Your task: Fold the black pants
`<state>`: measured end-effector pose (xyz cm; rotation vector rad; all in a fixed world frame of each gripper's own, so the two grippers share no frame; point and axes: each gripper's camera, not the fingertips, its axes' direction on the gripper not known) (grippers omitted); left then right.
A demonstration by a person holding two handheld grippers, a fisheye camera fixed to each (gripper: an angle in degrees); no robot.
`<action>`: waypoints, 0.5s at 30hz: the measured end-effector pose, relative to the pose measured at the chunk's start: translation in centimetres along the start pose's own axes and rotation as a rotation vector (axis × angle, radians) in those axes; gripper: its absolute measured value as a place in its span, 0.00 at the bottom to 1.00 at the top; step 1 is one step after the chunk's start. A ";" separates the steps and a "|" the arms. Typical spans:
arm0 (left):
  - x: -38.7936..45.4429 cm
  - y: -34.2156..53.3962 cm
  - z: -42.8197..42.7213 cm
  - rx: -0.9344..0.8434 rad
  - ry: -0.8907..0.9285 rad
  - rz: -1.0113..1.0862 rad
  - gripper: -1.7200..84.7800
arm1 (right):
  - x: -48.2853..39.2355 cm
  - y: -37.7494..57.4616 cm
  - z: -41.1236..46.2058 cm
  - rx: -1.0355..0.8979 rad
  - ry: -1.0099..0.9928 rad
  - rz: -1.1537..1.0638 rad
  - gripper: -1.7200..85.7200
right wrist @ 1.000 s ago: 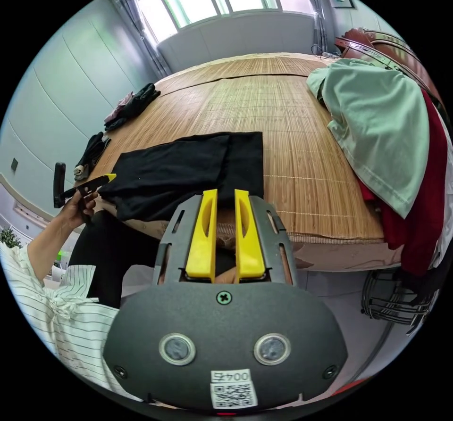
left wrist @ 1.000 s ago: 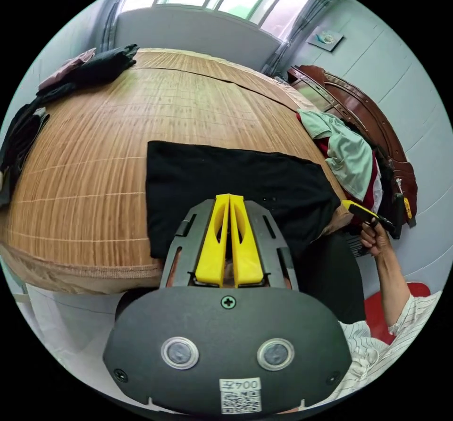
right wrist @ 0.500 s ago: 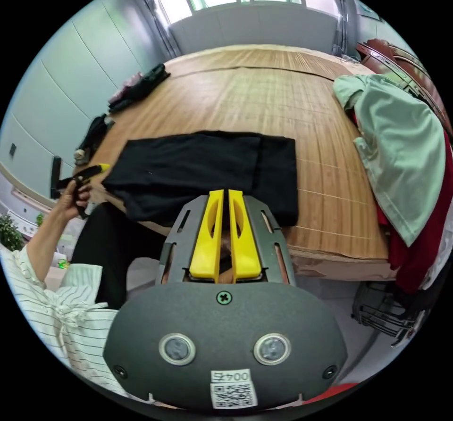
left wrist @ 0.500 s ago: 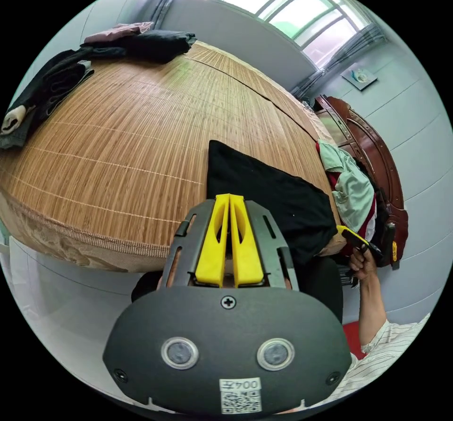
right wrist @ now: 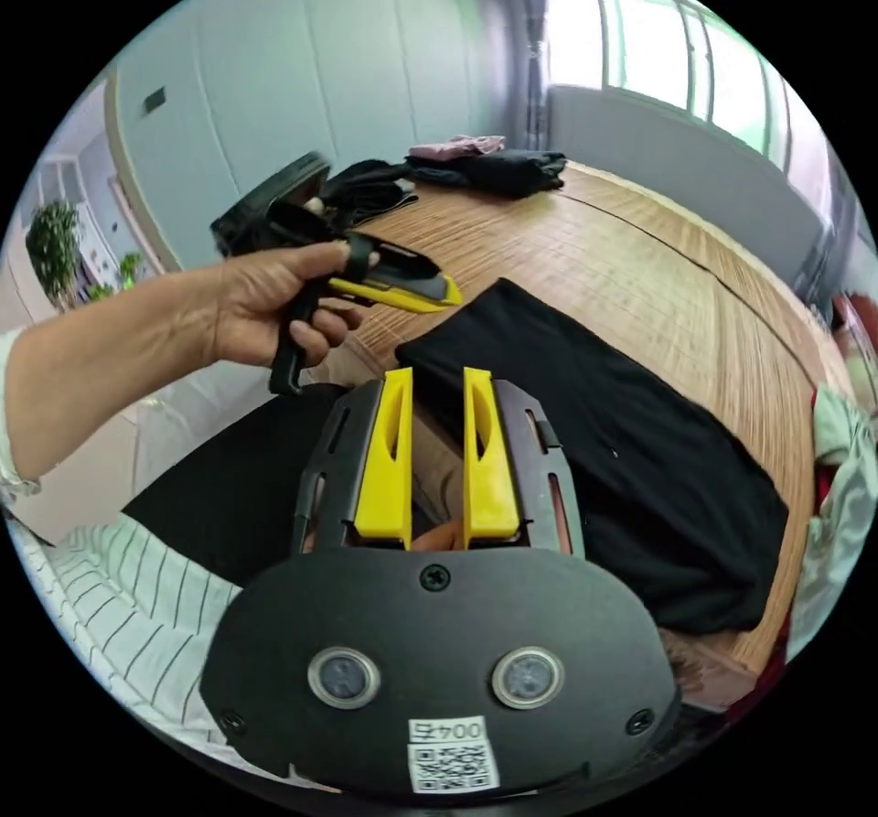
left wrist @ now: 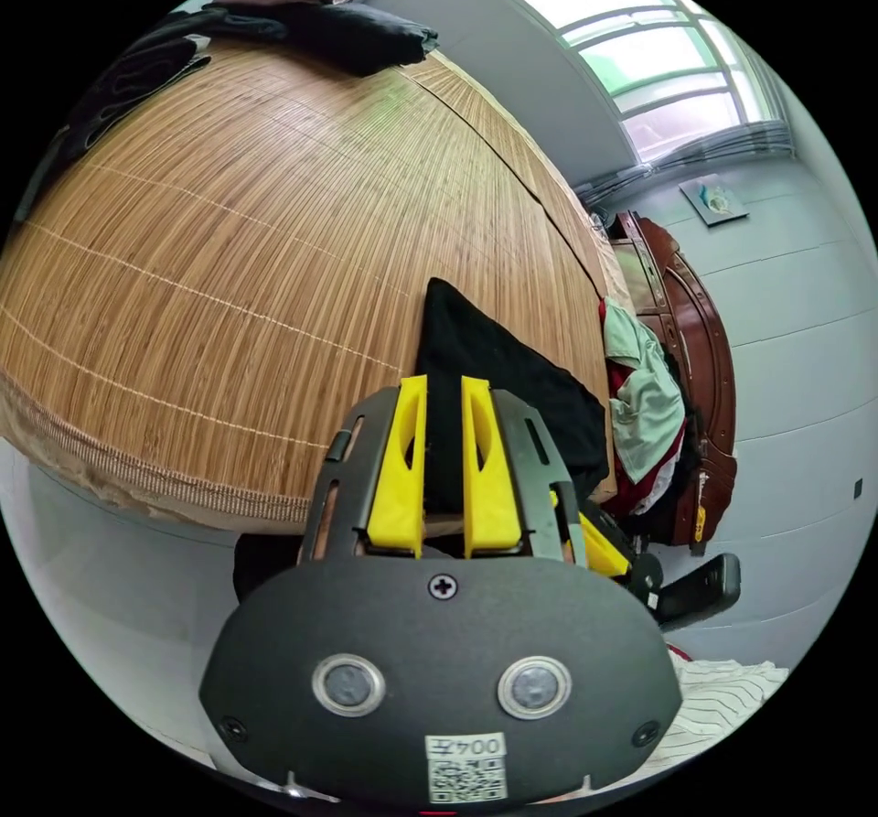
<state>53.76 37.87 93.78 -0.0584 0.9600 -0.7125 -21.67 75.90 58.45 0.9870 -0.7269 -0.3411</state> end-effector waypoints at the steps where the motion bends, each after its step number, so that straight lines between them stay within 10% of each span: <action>1: -0.1 -0.4 0.1 -0.008 0.000 0.001 0.09 | -2.5 -0.9 1.4 -0.010 0.023 -0.050 0.13; 15: -0.5 -5.4 1.1 -0.113 -0.039 0.032 0.10 | -14.4 -4.3 9.3 -0.107 0.360 -0.172 0.08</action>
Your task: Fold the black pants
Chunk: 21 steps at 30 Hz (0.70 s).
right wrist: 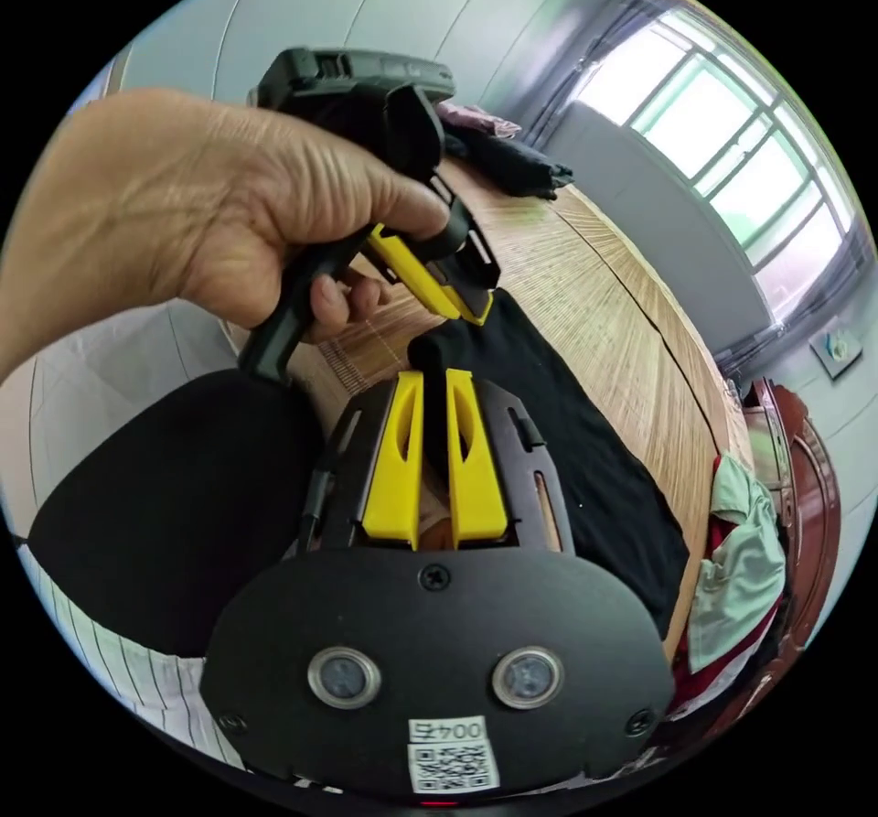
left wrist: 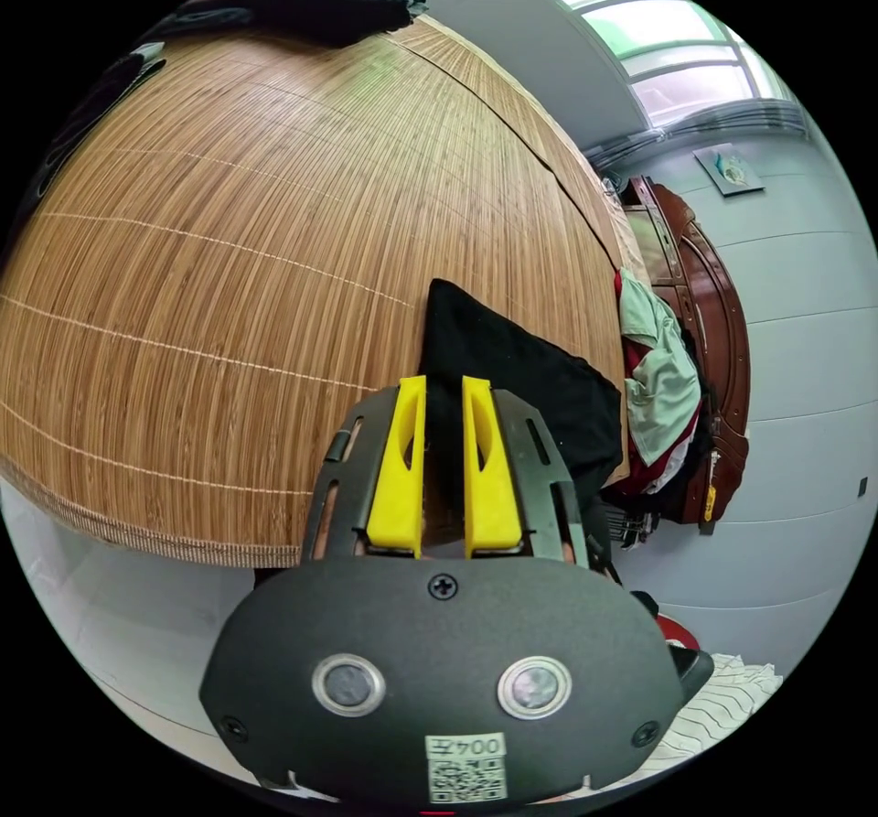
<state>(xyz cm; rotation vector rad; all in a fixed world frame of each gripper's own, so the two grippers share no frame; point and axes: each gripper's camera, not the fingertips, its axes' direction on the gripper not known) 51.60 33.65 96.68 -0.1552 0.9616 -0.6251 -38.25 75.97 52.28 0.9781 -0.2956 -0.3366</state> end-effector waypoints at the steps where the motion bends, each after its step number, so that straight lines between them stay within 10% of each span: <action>1: 0.0 -0.1 -0.1 0.000 0.004 -0.001 0.10 | 0.3 0.0 -0.5 0.019 -0.012 0.038 0.07; 21: 0.3 -3.9 -3.8 -0.004 0.134 -0.062 0.19 | 3.9 0.0 -4.1 0.092 -0.090 0.207 0.08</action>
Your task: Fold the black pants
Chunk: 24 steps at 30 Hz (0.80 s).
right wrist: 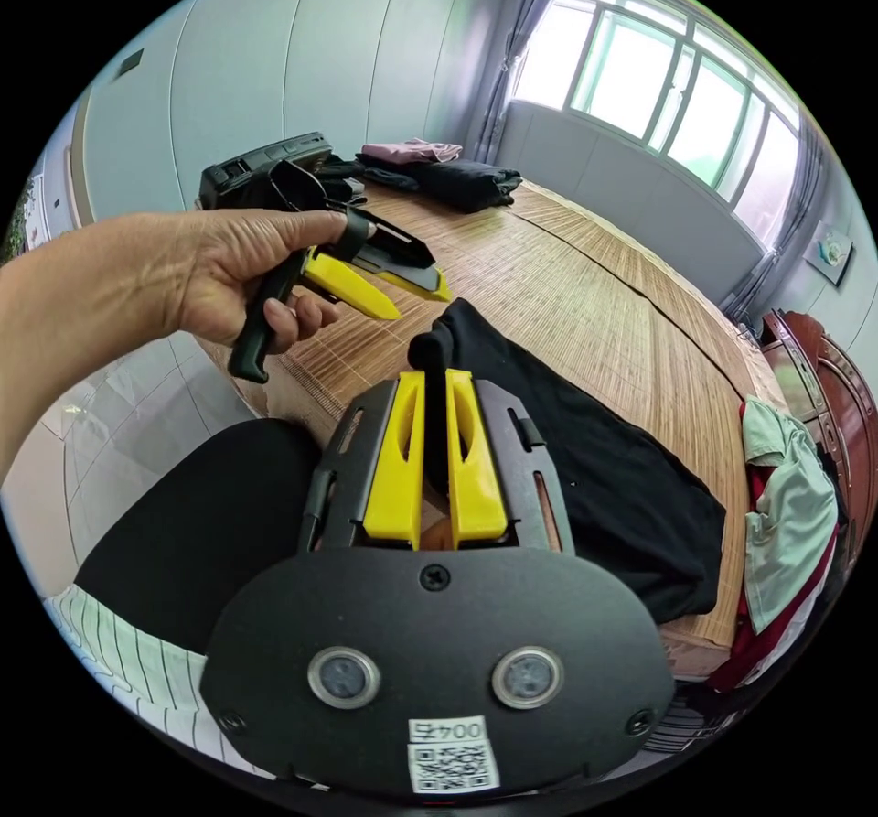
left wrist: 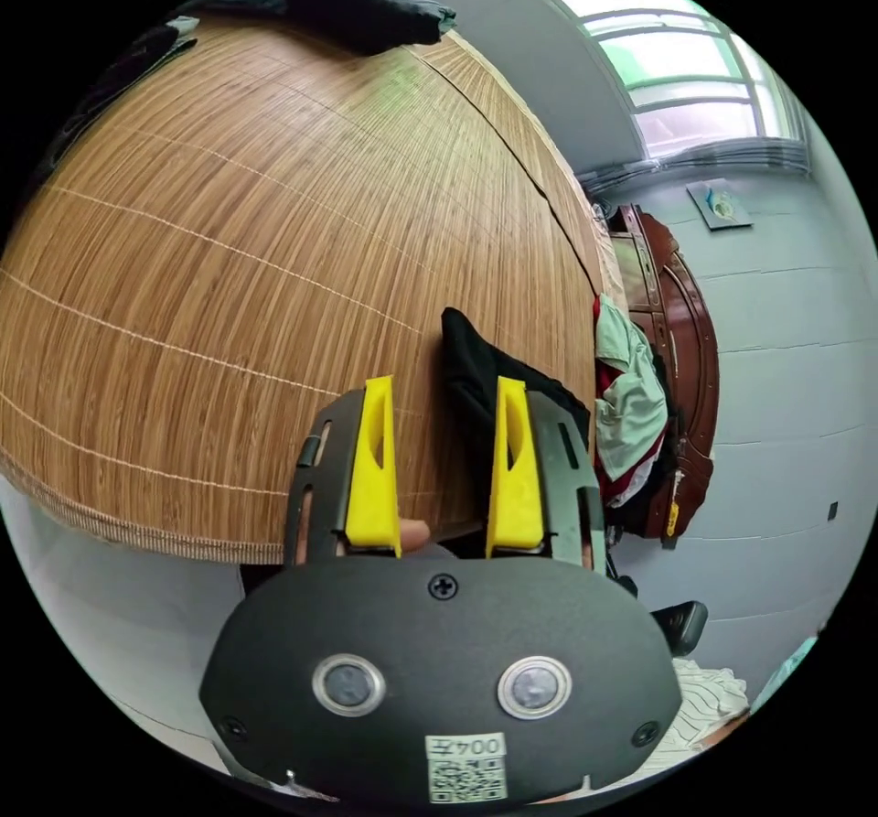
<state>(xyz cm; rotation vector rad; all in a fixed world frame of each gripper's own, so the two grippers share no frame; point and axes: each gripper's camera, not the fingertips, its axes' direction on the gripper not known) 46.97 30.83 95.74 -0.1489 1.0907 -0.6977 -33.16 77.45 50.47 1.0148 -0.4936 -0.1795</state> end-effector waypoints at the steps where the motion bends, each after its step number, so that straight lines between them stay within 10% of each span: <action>1: 0.1 -0.1 0.2 -0.009 0.005 0.002 0.19 | 0.1 -0.1 -0.1 -0.002 -0.003 -0.001 0.08; 24: 23.7 -3.9 1.5 0.042 -0.006 0.283 0.05 | 18.9 1.2 -12.3 0.138 0.018 0.177 0.08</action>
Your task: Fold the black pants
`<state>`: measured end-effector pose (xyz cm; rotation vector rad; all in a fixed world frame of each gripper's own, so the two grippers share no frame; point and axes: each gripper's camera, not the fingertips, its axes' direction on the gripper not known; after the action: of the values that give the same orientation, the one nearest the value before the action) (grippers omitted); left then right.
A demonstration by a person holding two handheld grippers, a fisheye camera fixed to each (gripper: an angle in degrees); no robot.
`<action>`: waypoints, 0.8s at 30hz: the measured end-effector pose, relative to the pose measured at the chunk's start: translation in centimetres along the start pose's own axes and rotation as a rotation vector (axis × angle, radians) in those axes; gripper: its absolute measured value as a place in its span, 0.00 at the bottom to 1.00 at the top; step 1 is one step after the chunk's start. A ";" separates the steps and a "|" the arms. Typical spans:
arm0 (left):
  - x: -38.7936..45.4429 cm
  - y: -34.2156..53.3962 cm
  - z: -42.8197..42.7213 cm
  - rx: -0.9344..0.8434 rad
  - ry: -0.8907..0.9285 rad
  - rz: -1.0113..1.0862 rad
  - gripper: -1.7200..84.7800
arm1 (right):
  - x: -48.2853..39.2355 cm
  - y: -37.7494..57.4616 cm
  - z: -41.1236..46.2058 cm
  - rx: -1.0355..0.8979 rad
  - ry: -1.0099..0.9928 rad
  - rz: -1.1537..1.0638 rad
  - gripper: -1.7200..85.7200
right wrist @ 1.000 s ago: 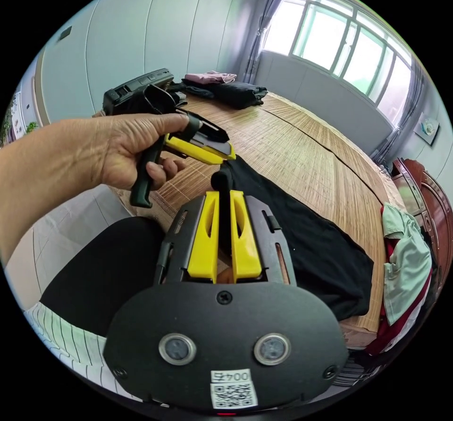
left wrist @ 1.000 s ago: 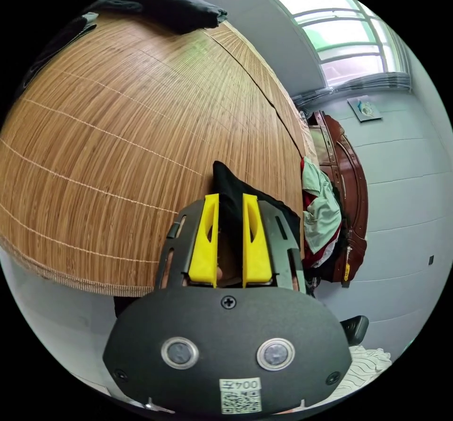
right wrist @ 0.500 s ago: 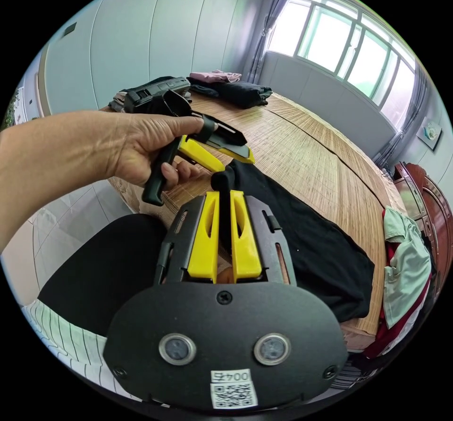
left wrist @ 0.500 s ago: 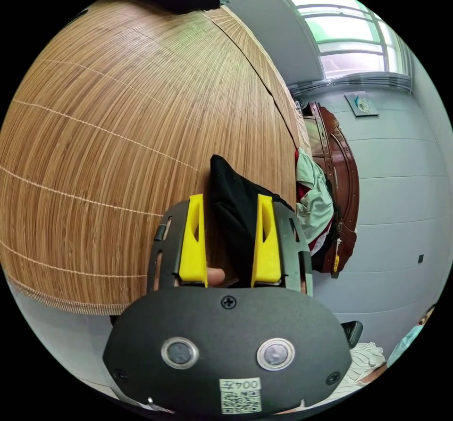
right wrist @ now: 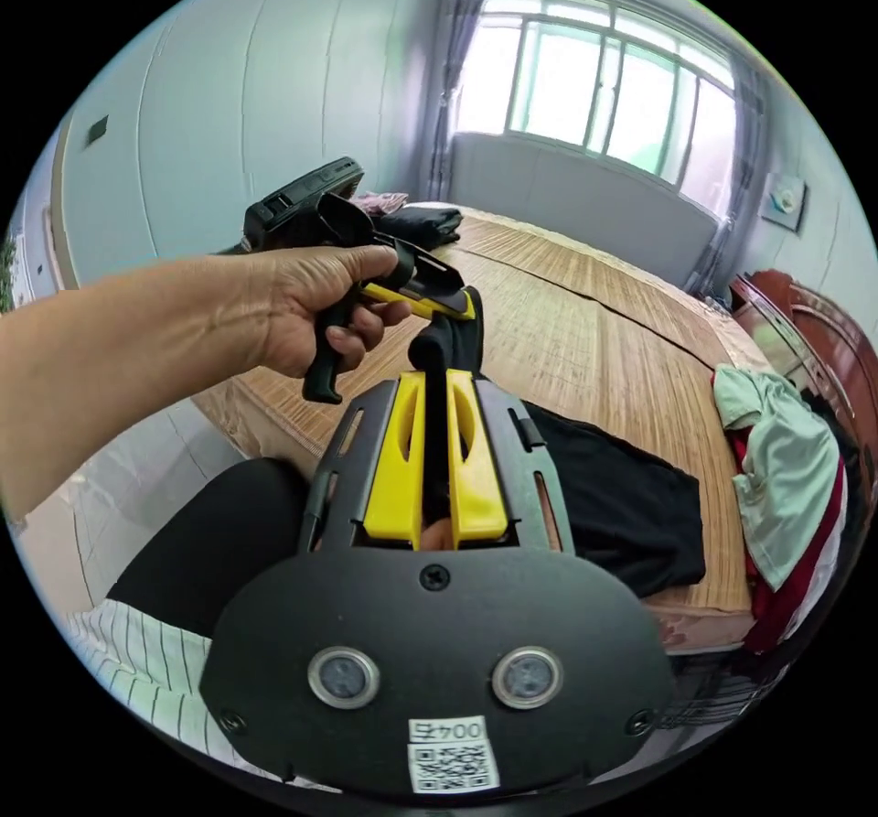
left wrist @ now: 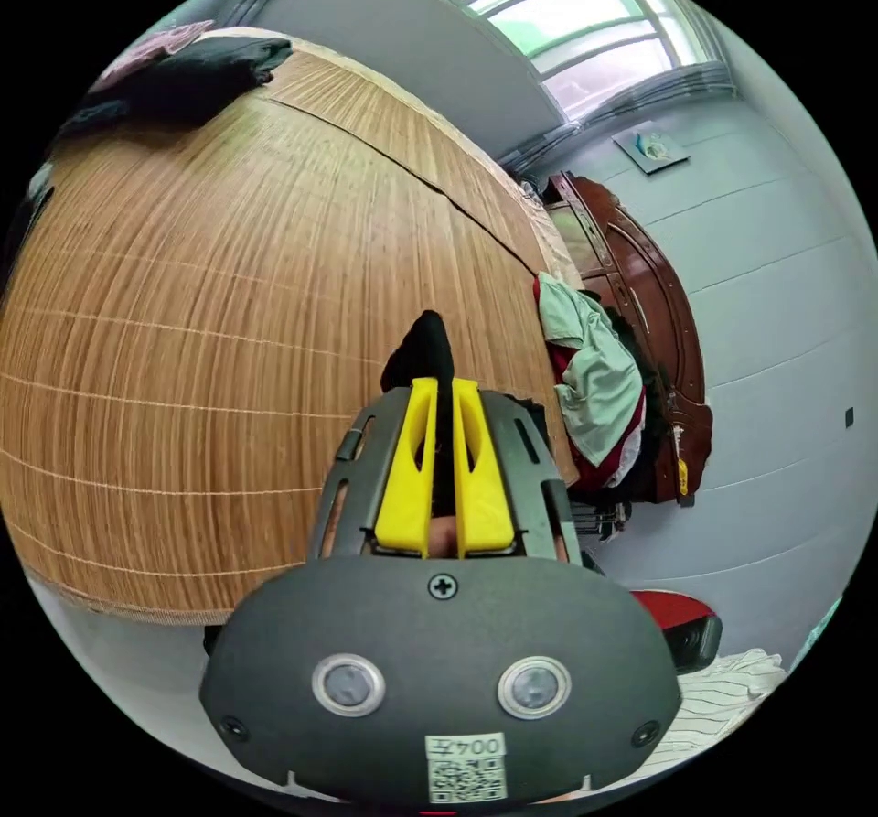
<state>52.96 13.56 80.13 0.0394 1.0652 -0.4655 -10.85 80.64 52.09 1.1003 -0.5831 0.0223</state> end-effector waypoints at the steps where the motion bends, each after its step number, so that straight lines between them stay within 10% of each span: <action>1: 1.3 -0.4 0.3 -0.011 0.001 0.012 0.05 | 3.0 0.1 -1.6 0.019 -0.003 0.052 0.08; 12: 23.6 -4.7 13.7 -0.196 -0.083 0.233 0.05 | 33.1 7.3 -11.2 0.092 -0.039 0.557 0.08; 24: 28.3 -4.8 25.5 -0.323 -0.071 0.168 0.10 | 54.3 16.8 -8.6 -0.021 -0.114 0.870 0.08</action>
<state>83.58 -7.06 69.57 -0.1714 1.0466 -0.1391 34.10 81.44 87.98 0.7595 -1.1246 0.7073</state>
